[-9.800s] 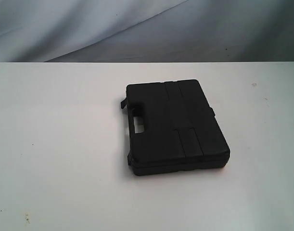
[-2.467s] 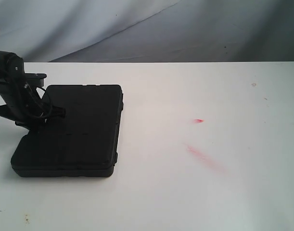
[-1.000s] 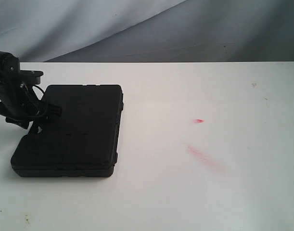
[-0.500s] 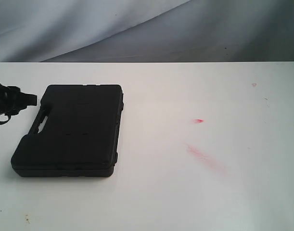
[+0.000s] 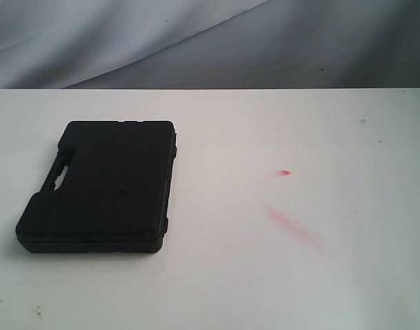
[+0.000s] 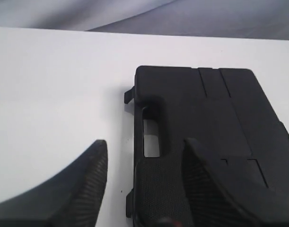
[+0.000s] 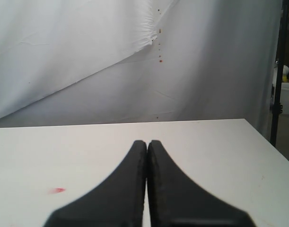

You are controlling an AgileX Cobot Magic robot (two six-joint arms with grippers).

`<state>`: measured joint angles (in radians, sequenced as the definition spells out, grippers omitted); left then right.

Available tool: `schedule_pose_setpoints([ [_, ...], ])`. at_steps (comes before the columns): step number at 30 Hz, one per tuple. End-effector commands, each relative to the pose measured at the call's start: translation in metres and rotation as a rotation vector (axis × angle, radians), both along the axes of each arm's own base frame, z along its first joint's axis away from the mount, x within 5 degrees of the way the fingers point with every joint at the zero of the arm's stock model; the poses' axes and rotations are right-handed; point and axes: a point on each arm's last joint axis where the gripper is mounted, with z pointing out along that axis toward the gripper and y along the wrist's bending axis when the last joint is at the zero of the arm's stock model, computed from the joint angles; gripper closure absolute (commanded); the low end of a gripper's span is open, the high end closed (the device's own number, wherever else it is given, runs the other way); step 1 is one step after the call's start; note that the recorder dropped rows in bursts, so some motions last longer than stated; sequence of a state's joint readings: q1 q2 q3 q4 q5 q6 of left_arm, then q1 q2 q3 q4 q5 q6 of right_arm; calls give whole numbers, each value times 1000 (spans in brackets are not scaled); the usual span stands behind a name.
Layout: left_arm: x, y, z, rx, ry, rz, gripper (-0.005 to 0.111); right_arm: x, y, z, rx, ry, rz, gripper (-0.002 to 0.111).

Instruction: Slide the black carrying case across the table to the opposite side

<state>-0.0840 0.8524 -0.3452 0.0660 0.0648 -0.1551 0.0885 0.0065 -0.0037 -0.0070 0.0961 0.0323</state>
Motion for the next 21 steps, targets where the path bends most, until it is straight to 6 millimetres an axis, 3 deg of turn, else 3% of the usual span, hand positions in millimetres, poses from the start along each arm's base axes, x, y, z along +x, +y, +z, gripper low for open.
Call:
schedule_pose_setpoints([
  [1,-22,0,-1,-21,-97,-6,65,0,0,-1,6,-6,-8,108],
  [8,-49,3,-6,-34,-198,-5,95,0,0,-1,6,-6,-8,108],
  [11,-58,4,-5,-122,-255,24,107,0,0,-1,6,-6,-8,108],
  [21,-83,6,-21,-86,-367,4,107,0,0,-1,6,-6,-8,108],
])
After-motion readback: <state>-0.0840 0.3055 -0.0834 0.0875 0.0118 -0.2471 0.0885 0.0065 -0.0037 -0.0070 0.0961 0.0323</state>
